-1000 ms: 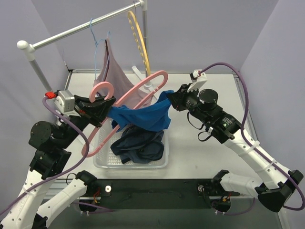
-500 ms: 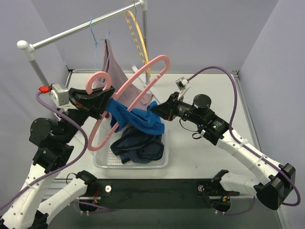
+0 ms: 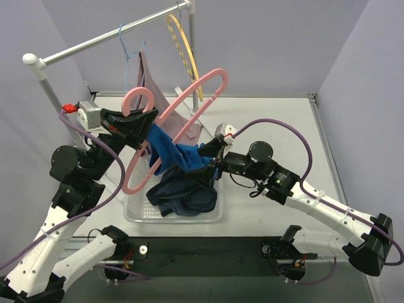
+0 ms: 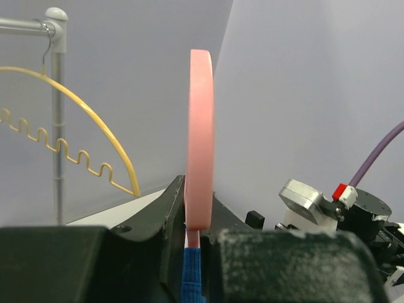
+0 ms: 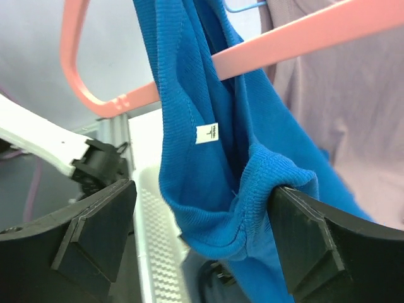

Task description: Remove the tank top from the hanger

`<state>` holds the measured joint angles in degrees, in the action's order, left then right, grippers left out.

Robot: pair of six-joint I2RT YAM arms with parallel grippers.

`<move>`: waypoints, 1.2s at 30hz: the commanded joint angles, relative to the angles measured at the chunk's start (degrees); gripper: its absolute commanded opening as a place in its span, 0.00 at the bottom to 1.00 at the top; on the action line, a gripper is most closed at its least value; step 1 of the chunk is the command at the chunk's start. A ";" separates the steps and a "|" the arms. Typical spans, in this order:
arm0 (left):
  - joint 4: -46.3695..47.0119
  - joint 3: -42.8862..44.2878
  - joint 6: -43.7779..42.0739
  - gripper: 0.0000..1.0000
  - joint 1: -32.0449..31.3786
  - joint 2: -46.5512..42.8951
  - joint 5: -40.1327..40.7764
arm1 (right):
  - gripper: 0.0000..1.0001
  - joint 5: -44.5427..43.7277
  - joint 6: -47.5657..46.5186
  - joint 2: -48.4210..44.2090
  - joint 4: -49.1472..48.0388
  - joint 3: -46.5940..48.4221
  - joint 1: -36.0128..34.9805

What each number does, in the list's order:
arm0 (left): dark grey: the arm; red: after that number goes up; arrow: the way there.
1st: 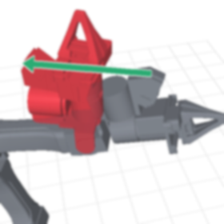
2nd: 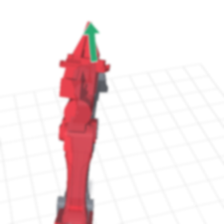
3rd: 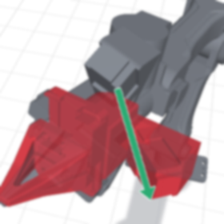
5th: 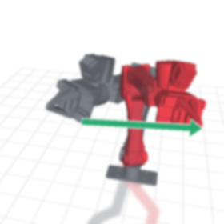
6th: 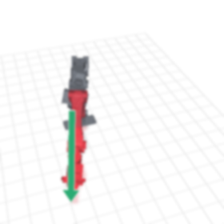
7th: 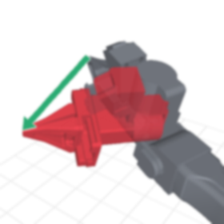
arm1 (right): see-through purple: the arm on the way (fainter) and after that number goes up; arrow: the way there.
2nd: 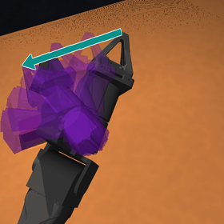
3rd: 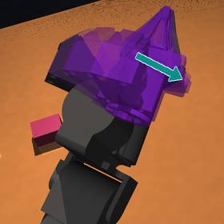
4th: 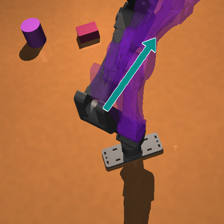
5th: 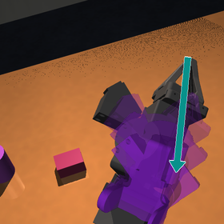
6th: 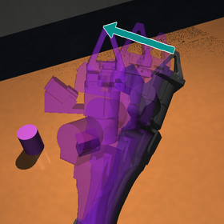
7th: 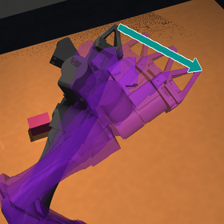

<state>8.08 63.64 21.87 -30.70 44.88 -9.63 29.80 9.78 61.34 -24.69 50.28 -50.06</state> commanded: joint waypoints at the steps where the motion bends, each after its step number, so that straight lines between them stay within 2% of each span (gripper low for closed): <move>1: 7.21 3.16 1.69 0.00 0.02 0.73 0.58 | 0.85 -8.32 -8.89 2.90 -5.72 0.69 -2.67; 6: 8.18 3.42 2.04 0.00 0.02 1.70 0.75 | 0.84 -18.10 -15.74 7.91 -5.55 2.19 -6.62; 8: 8.53 3.16 2.13 0.00 0.02 1.96 1.10 | 0.73 -20.12 -16.37 9.66 -7.30 2.45 -6.98; 9: 8.88 2.90 2.04 0.00 0.02 1.96 1.28 | 0.60 -20.22 -17.07 10.11 -7.83 2.54 -7.33; 10: 9.06 2.64 1.95 0.00 0.02 2.05 1.63 | 0.31 -20.40 -17.60 10.37 -8.79 2.63 -7.85; 13: 9.06 2.02 0.90 0.00 0.02 2.40 2.68 | 0.00 -19.17 -19.88 10.64 -8.98 2.80 -10.22; 18: 8.36 1.32 -0.95 0.00 0.11 2.75 5.40 | 0.00 -16.36 -22.34 9.50 -6.69 2.72 -13.83; 22: 8.53 1.31 -1.65 0.00 0.11 1.97 9.09 | 0.00 -13.73 -24.45 8.88 -1.26 2.45 -15.68; 28: 9.15 2.72 -2.71 0.00 0.11 1.35 12.00 | 0.00 -15.30 -25.16 8.18 1.74 1.14 -16.03; 36: 1.52 3.51 -4.99 0.00 0.11 -4.88 8.24 | 0.00 -29.60 -20.69 3.27 2.45 2.80 -15.85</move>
<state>11.66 64.18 18.81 -30.68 44.60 0.56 8.54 -13.19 69.58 -20.16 50.68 -66.00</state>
